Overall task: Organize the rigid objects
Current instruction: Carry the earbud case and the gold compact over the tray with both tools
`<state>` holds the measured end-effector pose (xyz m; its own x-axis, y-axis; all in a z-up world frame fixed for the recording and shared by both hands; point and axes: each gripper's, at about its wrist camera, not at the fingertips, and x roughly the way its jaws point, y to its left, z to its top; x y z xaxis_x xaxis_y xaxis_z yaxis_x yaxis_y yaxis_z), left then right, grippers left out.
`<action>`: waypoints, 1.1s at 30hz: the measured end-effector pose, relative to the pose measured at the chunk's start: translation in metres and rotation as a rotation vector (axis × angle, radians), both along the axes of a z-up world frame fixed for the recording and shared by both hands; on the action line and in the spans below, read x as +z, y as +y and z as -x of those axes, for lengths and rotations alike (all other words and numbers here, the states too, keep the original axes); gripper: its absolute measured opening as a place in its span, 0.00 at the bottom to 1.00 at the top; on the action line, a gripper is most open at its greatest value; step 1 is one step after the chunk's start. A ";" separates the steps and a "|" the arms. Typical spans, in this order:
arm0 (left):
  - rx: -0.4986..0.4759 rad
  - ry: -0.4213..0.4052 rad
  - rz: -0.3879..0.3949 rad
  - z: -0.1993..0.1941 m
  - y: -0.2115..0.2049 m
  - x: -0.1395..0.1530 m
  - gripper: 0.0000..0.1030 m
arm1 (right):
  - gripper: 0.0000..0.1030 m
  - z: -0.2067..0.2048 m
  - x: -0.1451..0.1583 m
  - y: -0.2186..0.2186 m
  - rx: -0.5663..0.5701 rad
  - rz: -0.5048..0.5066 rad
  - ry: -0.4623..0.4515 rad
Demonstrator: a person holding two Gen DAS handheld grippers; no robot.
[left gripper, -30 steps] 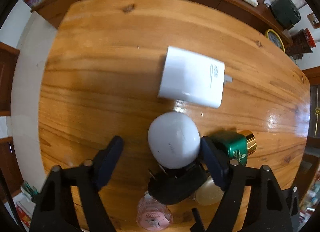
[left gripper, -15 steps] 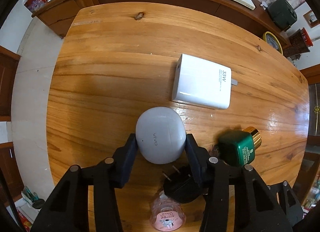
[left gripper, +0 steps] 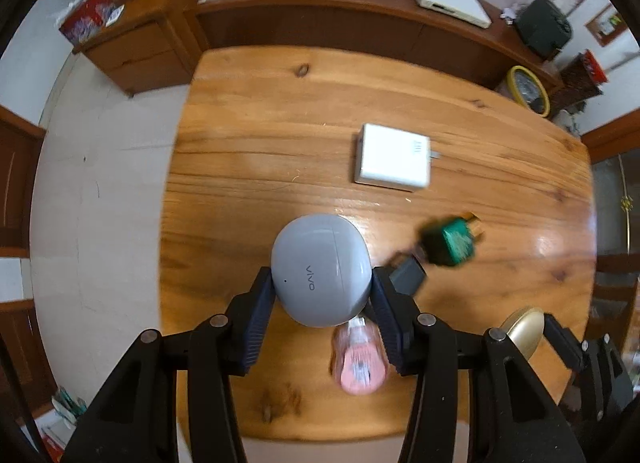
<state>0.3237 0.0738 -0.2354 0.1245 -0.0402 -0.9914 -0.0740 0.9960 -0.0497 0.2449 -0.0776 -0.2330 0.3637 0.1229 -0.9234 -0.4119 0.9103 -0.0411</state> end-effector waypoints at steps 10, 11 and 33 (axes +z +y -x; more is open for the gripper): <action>-0.114 -0.141 -0.020 0.076 0.000 0.097 0.50 | 0.53 0.070 0.084 -0.018 -0.140 -0.045 -0.115; -0.117 -0.150 -0.021 0.084 0.002 0.102 0.50 | 0.54 0.077 0.092 -0.021 -0.153 -0.060 -0.121; -0.099 -0.080 -0.183 0.256 0.025 0.041 0.50 | 0.54 0.242 0.075 0.007 0.007 -0.011 -0.068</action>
